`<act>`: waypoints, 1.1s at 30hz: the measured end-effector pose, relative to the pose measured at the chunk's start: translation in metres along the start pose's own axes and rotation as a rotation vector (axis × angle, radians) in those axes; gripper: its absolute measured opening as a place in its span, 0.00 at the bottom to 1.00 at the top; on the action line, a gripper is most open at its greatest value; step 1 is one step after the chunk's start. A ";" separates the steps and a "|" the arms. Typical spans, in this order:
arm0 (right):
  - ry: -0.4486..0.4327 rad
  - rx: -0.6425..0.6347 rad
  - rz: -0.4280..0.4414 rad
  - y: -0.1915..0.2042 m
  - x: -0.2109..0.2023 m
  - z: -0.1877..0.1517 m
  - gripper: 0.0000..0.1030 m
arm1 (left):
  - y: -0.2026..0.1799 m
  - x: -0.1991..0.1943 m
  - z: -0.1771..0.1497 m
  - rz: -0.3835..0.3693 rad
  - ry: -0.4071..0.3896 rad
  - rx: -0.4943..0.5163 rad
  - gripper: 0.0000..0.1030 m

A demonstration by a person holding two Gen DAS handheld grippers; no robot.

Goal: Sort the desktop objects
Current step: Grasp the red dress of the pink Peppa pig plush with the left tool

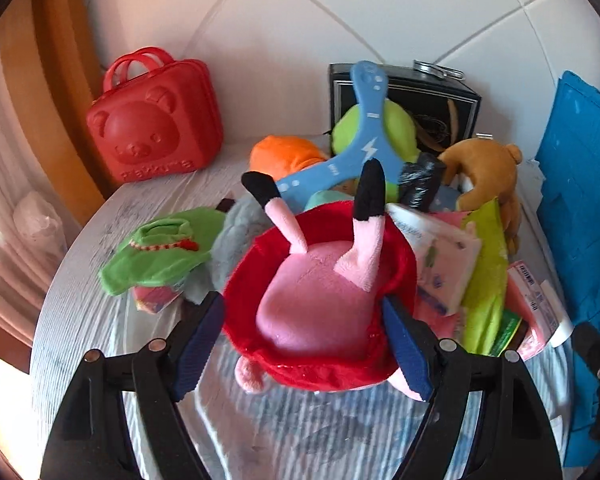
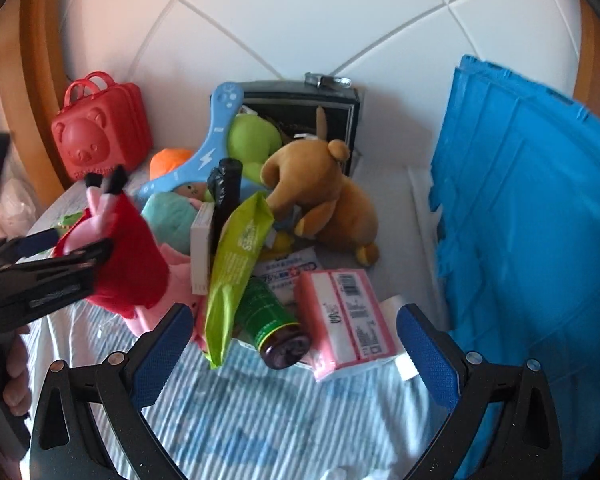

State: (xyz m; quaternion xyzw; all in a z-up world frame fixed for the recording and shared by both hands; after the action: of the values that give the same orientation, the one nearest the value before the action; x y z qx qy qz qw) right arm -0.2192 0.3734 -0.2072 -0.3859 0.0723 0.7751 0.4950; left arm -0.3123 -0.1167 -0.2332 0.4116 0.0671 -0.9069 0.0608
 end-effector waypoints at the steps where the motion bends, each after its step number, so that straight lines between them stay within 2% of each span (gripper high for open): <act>1: 0.008 -0.002 0.013 0.005 0.003 -0.002 1.00 | 0.014 -0.006 -0.009 0.019 0.002 -0.003 0.77; 5: 0.042 -0.022 0.080 0.030 0.008 -0.014 1.00 | 0.072 -0.018 -0.050 0.120 0.046 -0.019 0.77; 8: 0.067 -0.044 0.134 0.054 0.009 -0.025 1.00 | 0.102 -0.022 -0.080 0.130 0.082 -0.061 0.77; 10: 0.093 -0.053 0.175 0.070 0.010 -0.033 1.00 | 0.111 -0.026 -0.093 0.109 0.090 -0.087 0.77; 14: 0.147 -0.053 0.236 0.097 0.010 -0.051 1.00 | 0.113 -0.035 -0.103 0.067 0.075 -0.076 0.77; 20: 0.202 -0.074 0.242 0.130 0.002 -0.074 1.00 | 0.121 -0.048 -0.113 -0.012 0.055 -0.040 0.77; 28: 0.212 -0.037 0.177 0.174 -0.017 -0.103 1.00 | 0.125 -0.043 -0.126 -0.201 0.086 0.162 0.77; 33: 0.253 0.022 0.116 0.195 -0.016 -0.130 1.00 | 0.124 -0.027 -0.137 -0.280 0.133 0.260 0.77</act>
State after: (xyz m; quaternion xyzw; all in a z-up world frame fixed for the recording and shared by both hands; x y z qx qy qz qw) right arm -0.3079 0.2005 -0.3389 -0.4703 0.1645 0.7468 0.4405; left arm -0.1733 -0.2134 -0.3113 0.4616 0.0100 -0.8783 -0.1243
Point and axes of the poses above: each gripper's, at about its wrist camera, not at the fingertips, and x roughly the way its jaws point, y to its left, z to its top, the point moved 10 cm from there along x, roughly the way its jaws point, and after that the axes turned 11 degrees about -z, right-handed, at the moved point
